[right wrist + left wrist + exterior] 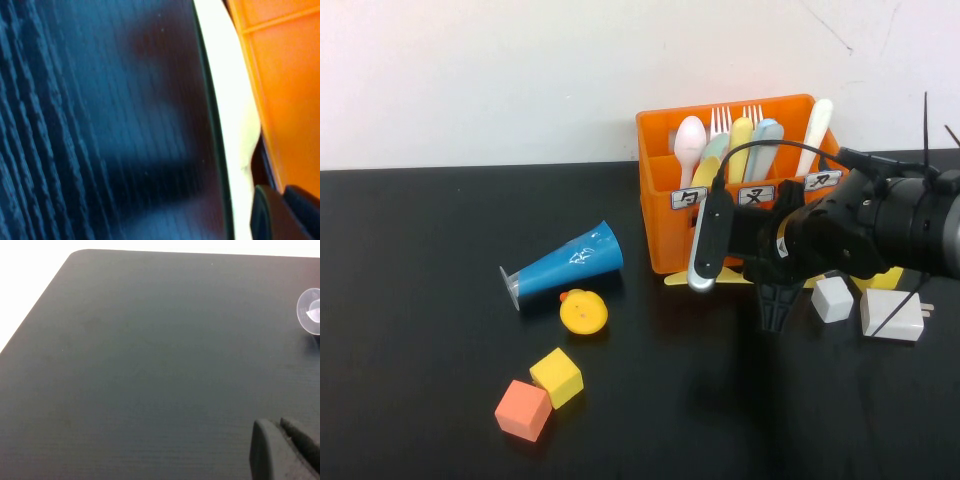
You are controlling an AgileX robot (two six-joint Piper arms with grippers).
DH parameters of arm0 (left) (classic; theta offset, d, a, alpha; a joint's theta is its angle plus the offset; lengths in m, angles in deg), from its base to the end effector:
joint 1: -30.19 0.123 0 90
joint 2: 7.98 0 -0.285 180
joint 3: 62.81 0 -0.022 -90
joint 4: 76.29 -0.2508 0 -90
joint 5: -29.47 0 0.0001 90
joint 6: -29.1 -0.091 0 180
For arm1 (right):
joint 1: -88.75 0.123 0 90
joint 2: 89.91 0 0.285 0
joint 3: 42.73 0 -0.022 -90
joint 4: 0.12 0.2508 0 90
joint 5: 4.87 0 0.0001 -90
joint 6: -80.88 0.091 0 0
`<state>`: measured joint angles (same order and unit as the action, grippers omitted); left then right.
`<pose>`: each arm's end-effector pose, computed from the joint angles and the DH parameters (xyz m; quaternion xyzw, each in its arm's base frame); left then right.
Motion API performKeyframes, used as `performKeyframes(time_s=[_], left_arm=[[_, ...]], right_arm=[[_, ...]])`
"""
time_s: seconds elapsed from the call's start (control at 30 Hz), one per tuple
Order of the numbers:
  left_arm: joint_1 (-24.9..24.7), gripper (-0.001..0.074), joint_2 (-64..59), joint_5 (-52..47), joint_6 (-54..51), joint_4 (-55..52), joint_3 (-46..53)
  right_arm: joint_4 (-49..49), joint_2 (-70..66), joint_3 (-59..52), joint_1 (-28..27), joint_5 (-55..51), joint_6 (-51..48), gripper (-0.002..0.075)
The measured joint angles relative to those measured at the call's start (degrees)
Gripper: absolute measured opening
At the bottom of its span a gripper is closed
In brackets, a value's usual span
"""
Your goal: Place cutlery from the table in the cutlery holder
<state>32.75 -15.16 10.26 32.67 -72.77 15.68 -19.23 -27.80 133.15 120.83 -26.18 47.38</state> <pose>0.0536 0.0006 0.1761 -0.0592 0.7903 -0.0311 0.6091 0.3556 0.2101 0.1891 -0.6144 0.7177 -0.1098 0.3090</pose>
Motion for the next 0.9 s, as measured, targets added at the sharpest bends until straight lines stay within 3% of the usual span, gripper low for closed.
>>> performKeyframes(time_s=[0.73,0.9], left_arm=[[0.00,-0.0001,0.00,0.00,0.15,0.00,0.00],[0.00,-0.0001,0.00,0.00,0.15,0.00,0.00]], right_arm=[[0.10,1.28,0.00,2.32,-4.51,8.70,0.0031],[1.08,4.61,-3.79,3.34,-0.65,15.73,0.0031]])
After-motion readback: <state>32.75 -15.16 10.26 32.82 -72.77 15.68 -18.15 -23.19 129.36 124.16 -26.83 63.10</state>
